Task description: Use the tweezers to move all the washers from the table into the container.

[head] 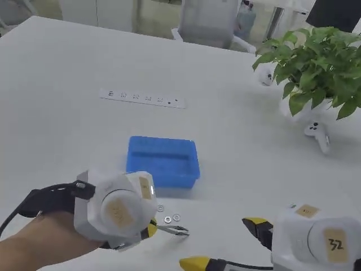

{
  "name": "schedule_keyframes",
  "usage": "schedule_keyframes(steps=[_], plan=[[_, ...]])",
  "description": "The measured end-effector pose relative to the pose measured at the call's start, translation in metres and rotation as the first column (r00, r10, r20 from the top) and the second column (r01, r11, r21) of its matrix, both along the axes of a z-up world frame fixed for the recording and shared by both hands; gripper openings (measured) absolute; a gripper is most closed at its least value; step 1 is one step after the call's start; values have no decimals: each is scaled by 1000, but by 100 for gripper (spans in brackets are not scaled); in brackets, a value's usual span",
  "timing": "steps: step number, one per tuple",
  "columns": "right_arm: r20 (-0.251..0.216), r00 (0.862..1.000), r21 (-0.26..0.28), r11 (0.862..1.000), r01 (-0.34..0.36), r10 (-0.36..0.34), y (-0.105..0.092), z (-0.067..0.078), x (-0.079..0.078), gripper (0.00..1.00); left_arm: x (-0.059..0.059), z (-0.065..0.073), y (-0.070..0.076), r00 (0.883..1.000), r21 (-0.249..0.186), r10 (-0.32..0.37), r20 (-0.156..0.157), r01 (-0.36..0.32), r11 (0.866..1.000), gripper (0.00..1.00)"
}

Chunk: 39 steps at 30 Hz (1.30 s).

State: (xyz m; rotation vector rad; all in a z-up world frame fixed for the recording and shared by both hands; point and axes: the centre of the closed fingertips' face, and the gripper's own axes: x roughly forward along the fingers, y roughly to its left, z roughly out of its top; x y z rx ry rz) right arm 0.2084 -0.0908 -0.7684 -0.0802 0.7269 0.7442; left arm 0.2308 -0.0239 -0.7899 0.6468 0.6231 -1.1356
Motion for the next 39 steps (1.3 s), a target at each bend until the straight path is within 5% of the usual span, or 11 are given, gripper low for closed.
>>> schedule_keyframes(steps=[5, 9, 12, 15, 21, 23, 28, 30, 35, 39], plan=[[-14, 997, 16, 997, -69, 69, 15, -3, -8, 73, -10, 18, -4, 1000, -46, 9, -17, -10, 999, 0], [-84, 967, 56, 970, -235, 239, 39, -5, -23, 48, -22, 32, -1, 1000, -42, -30, -7, 29, 999, 0], [-110, 925, 37, 931, -362, 364, 56, -7, -32, 37, -33, 43, 3, 997, -20, -83, -8, 83, 996, 0], [-36, 896, -75, 893, -444, 443, 64, -7, -25, 29, -38, 52, 6, 995, -11, -102, -13, 101, 995, 0], [11, 819, -124, 814, -568, 573, 83, 0, -25, 22, -48, 75, 7, 987, -5, -162, -5, 162, 987, 0], [18, 807, -140, 801, -582, 590, 87, 1, -25, 20, -51, 81, 5, 984, -1, -178, -8, 178, 984, 0], [30, 782, -149, 777, -612, 622, 94, 3, -29, 10, -55, 87, 0, 975, 16, -222, 15, 222, 975, 0], [69, 765, -188, 762, -620, 640, 95, 3, -26, 5, -57, 88, -1, 973, 10, -232, 13, 232, 973, 0], [60, 772, -168, 769, -617, 632, 97, 2, -27, 5, -57, 86, 2, 977, 1, -210, 34, 210, 978, 0], [90, 770, -190, 770, -609, 631, 100, 3, -26, 3, -48, 91, 2, 986, -63, -135, 101, 142, 988, 0]])
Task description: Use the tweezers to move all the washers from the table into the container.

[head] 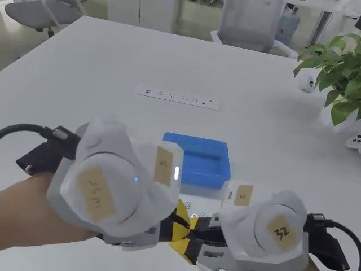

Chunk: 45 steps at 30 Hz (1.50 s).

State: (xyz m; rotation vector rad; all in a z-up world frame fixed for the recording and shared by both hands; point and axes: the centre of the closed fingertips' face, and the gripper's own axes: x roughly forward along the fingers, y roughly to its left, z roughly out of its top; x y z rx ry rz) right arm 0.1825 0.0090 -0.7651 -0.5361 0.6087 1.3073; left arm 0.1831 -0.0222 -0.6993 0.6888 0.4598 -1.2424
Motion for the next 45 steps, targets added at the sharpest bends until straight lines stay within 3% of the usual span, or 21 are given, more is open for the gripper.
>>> schedule_keyframes(steps=[4, 6, 9, 12, 15, 16, 18, 19, 20, 21, 22, 23, 28, 31, 32, 33, 36, 38, 39, 43, 45], plan=[[13, 1000, 15, 1000, 22, -22, 2, -1, 6, 2, 6, 3, 1, 986, -132, 153, -68, -160, 978, 13], [5, 999, 30, 999, 38, -38, 2, -1, 9, 2, 13, 7, 5, 967, -215, 239, -93, -253, 943, 28], [15, 997, 59, 996, 69, -70, 4, 2, 18, 2, 25, 10, 23, 904, -321, 408, -126, -427, 846, 53], [11, 993, 94, 989, 117, -118, 6, 6, 31, 2, 31, 4, 44, 841, -341, 527, -122, -534, 773, 70], [-9, 988, 120, 981, 151, -151, 7, 7, 43, 2, 31, -9, 68, 762, -341, 636, -122, -634, 695, 82], [-21, 987, 125, 979, 161, -160, 8, 7, 46, 2, 31, -12, 79, 723, -349, 681, -116, -672, 653, 83], [-33, 985, 118, 978, 174, -171, 9, 3, 53, 2, 28, -22, 91, 671, -346, 731, -124, -720, 602, 88], [-28, 985, 118, 977, 175, -173, 10, 1, 58, 2, 26, -29, 97, 659, -320, 745, -105, -731, 602, 89], [-27, 984, 116, 977, 177, -175, 11, 0, 60, 2, 24, -35, 105, 631, -299, 772, -82, -754, 585, 90], [-25, 983, 114, 976, 185, -183, 12, -1, 64, 2, 24, -38, 107, 621, -306, 779, -80, -759, 574, 91], [-22, 981, 115, 974, 194, -193, 12, -3, 69, 2, 22, -45, 105, 624, -304, 775, -100, -760, 574, 93], [-24, 979, 118, 972, 205, -203, 12, -5, 72, 2, 21, -49, 107, 611, -297, 783, -111, -773, 561, 94], [-91, 964, 141, 955, 262, -251, 18, -13, 87, 2, 24, -74, 112, 573, -247, 815, -88, -805, 539, 92], [-86, 964, 115, 959, 260, -252, 20, -22, 91, 2, 29, -78, 119, 533, -227, 843, -71, -832, 507, 91], [-78, 965, 112, 960, 258, -250, 20, -24, 93, 2, 30, -78, 121, 529, -226, 846, -62, -833, 504, 92], [-82, 964, 107, 960, 260, -252, 21, -27, 94, 2, 31, -75, 126, 513, -234, 858, -39, -839, 491, 93], [-100, 958, 107, 955, 277, -267, 22, -32, 98, 2, 32, -77, 129, 500, -247, 864, -63, -846, 472, 94], [-104, 958, 94, 956, 278, -268, 23, -37, 99, 2, 30, -81, 127, 507, -238, 856, -99, -847, 475, 93], [-99, 959, 92, 958, 273, -264, 23, -39, 100, 2, 30, -83, 128, 502, -234, 858, -110, -852, 468, 93], [-104, 957, 91, 956, 281, -271, 26, -45, 103, 3, 30, -81, 129, 500, -245, 859, -110, -851, 465, 91], [-115, 956, 88, 956, 281, -271, 27, -49, 103, 3, 29, -85, 127, 507, -223, 856, -106, -851, 476, 91]])
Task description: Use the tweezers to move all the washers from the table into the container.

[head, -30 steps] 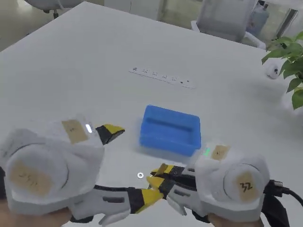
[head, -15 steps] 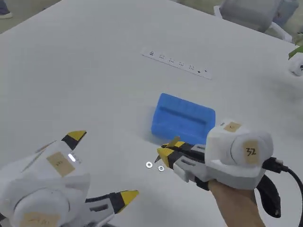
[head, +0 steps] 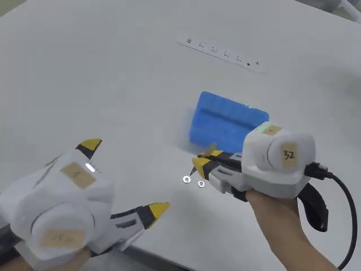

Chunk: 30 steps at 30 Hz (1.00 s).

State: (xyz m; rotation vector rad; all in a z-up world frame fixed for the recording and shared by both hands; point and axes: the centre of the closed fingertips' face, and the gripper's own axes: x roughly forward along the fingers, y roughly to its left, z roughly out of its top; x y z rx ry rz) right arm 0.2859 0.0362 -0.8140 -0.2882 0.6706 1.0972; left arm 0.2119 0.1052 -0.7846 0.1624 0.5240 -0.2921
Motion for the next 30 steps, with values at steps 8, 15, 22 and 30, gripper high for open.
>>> schedule_keyframes(steps=[8, 15, 22, 30], plan=[[-12, 1000, -13, 1000, -6, 6, 2, -11, -1, 3, -1, -4, -1, 1000, 23, -16, -13, 16, 1000, 89], [14, 1000, -31, 999, -18, 18, 3, -12, 0, 3, -1, -7, 0, 1000, 32, -15, -21, 16, 999, 89], [27, 999, -51, 998, -41, 42, 3, -12, -4, 3, -2, -7, -2, 999, 41, -29, -23, 30, 999, 87], [33, 999, -57, 998, -32, 34, 1, -12, -2, 3, -2, -9, -1, 999, 48, -31, -27, 32, 998, 87]])
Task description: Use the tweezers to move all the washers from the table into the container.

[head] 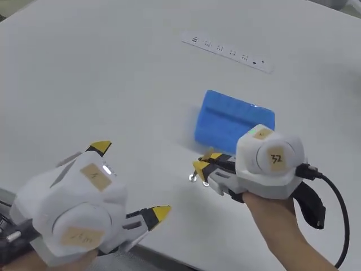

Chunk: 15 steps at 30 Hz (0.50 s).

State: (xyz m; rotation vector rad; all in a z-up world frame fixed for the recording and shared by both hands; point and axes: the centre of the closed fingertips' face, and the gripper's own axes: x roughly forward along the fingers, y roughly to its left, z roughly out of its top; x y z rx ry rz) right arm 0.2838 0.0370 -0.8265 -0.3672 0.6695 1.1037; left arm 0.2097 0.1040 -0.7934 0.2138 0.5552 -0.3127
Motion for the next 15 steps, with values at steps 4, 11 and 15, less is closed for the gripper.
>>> schedule_keyframes(steps=[4, 11, 15], plan=[[-4, 1000, 8, 1000, 9, -9, 0, 0, 1, 3, 0, 0, -1, 1000, 4, -5, -1, 5, 1000, 87], [0, 1000, 23, 1000, 21, -21, -3, -3, 1, 3, -1, -2, -1, 1000, 9, -12, -9, 12, 1000, 87], [-28, 999, 30, 999, 38, -37, -3, -2, 4, 3, -1, -2, -1, 1000, 13, -10, -10, 10, 1000, 86]])
